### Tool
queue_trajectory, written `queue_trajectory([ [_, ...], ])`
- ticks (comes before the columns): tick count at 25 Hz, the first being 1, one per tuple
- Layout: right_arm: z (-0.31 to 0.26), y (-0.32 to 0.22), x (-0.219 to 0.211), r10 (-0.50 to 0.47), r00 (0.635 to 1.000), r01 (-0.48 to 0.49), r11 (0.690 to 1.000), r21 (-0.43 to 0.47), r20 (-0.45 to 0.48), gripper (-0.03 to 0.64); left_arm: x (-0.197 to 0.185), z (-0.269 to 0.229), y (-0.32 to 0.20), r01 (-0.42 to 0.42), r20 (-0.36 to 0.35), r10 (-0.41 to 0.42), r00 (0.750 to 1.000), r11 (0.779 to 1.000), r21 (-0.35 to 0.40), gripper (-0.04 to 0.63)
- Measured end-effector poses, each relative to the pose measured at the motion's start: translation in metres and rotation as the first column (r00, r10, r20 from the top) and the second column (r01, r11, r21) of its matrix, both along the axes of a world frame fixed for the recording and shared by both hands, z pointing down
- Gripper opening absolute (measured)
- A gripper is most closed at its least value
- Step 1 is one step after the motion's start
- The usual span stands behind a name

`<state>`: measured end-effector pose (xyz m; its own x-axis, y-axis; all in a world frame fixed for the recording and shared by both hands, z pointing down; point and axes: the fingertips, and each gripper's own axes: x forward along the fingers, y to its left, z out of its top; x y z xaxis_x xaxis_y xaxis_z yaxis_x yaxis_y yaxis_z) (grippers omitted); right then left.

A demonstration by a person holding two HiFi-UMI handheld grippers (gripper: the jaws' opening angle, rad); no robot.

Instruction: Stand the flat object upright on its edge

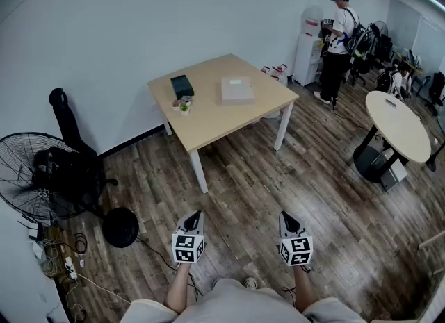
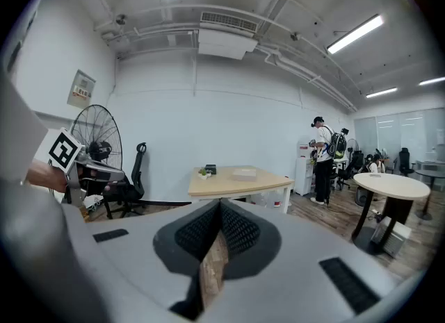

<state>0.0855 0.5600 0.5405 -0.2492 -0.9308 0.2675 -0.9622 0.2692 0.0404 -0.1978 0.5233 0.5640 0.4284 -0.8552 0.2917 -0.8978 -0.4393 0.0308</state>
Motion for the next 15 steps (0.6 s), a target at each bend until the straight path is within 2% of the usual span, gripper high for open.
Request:
queue_trajectory([
  [11,0.0035,0.0048,0.0015,0.009,1.000,-0.009,1.000,0.000,0.001,0.000,-0.0019,0.0007,0.0047,0.015,0.004,-0.015,1.000,1.000,-0.005,0.014],
  [15,0.0054,0.0080,0.0083,0.028,0.999,-0.028,1.000,0.007,0.017,0.002,0.0059,0.0050,0.0085,-0.018,-0.013,0.018,1.000,1.000,-0.010,0.033],
])
